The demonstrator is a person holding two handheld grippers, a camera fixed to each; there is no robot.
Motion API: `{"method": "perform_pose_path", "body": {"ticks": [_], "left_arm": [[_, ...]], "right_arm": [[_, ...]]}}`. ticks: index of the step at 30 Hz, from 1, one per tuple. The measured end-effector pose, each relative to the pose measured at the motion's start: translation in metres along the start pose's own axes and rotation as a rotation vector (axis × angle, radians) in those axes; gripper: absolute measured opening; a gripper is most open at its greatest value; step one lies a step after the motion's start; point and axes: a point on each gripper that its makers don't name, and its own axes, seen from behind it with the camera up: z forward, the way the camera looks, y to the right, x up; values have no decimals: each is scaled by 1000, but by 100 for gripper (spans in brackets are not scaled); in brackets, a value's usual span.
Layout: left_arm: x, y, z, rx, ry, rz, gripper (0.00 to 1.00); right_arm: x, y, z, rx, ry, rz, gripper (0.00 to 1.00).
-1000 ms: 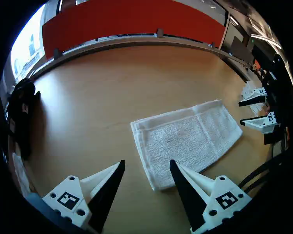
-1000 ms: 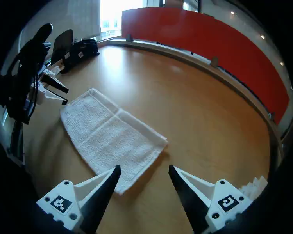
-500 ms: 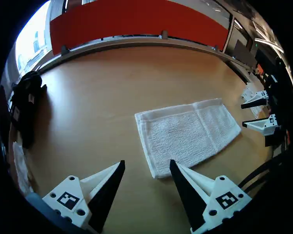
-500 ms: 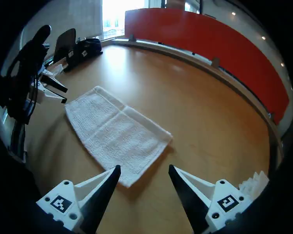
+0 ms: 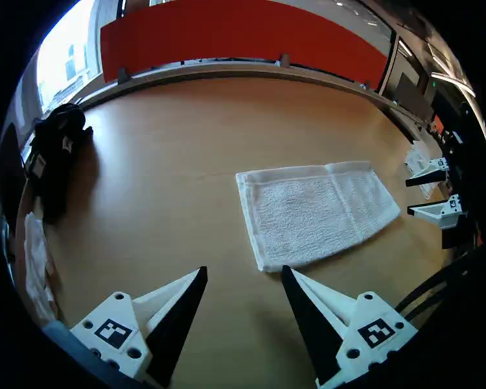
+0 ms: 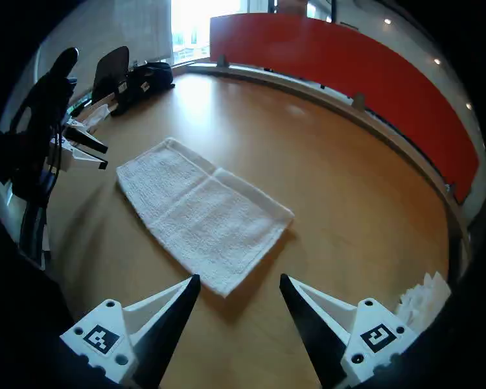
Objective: Fold towel
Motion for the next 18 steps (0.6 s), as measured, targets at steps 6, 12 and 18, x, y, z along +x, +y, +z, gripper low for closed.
{"method": "perform_pose_path", "body": {"ticks": [6, 12, 18], "left_arm": [[-7, -3, -6, 15, 10, -13, 84], [-10, -6, -14, 26, 37, -30, 84], [-12, -12, -21, 43, 65, -46, 84]], "right_arm": [[-1, -2, 2, 12, 1, -11, 95], [2, -7, 3, 35, 9, -28, 95], [3, -7, 5, 47, 5, -42, 95]]}}
